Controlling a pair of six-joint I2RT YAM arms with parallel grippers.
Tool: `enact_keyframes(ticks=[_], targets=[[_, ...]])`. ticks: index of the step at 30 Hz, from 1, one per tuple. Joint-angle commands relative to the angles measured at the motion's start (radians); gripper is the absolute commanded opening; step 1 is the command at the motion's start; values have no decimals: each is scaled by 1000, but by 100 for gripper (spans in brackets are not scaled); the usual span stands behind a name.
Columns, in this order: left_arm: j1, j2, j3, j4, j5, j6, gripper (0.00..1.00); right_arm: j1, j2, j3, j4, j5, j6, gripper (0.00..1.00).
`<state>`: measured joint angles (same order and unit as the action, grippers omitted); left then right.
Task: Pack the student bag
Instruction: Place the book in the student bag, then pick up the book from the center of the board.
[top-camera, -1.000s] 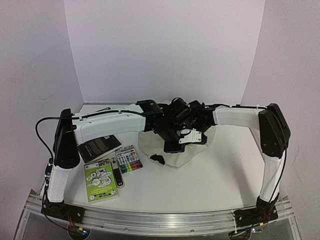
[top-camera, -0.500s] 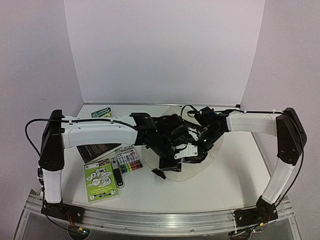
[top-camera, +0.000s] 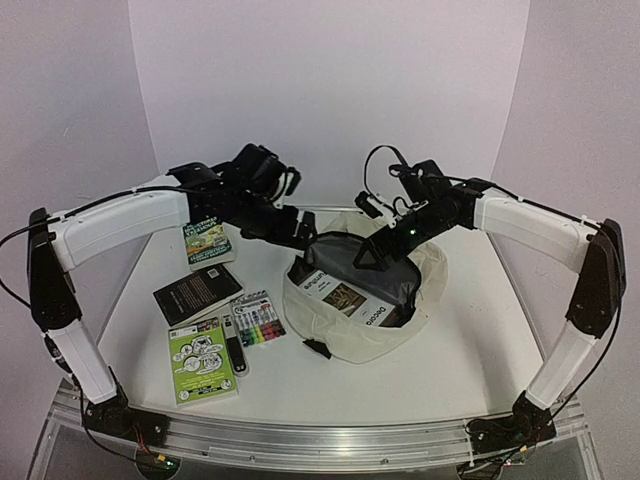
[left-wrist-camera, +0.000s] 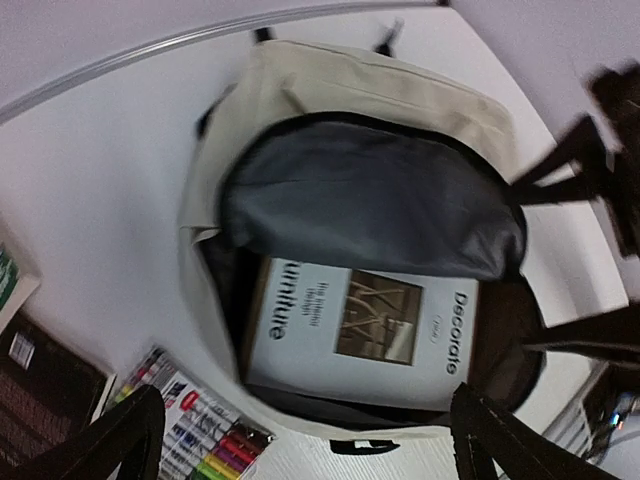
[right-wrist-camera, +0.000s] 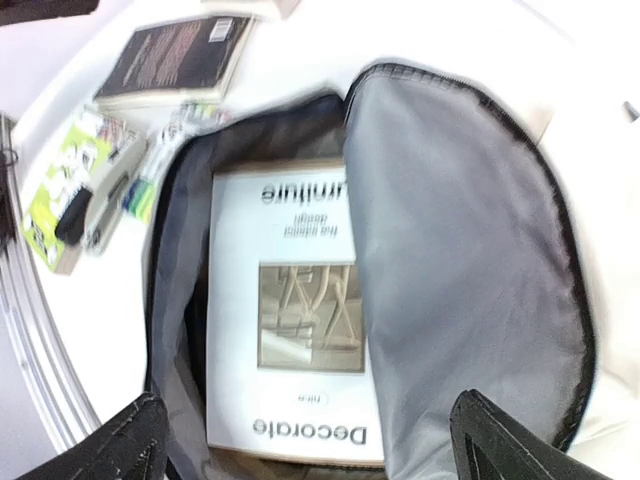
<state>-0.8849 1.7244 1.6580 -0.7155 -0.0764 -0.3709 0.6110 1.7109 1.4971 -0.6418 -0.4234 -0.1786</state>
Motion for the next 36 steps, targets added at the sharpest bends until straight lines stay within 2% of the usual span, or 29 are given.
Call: enact_keyframes(ticks=[1, 5, 10, 14, 19, 26, 36], targets=[[66, -163, -156, -43, -69, -333, 100, -10, -46, 67, 111, 45, 66, 98], [255, -315, -340, -15, -8, -473, 100, -27, -7, 120, 169, 113, 229, 98], [445, -405, -494, 5, 103, -526, 100, -105, 21, 134, 149, -122, 262, 98], [518, -427, -578, 30, 204, -527, 100, -107, 0, 90, 123, -194, 228, 98], [606, -386, -616, 38, 281, -524, 100, -107, -37, 14, 114, -203, 199, 98], [749, -325, -708, 300, 426, -535, 100, -106, -67, -22, 99, -214, 168, 98], [895, -51, -631, 583, 542, -517, 93, -107, -90, -16, 60, -174, 119, 98]])
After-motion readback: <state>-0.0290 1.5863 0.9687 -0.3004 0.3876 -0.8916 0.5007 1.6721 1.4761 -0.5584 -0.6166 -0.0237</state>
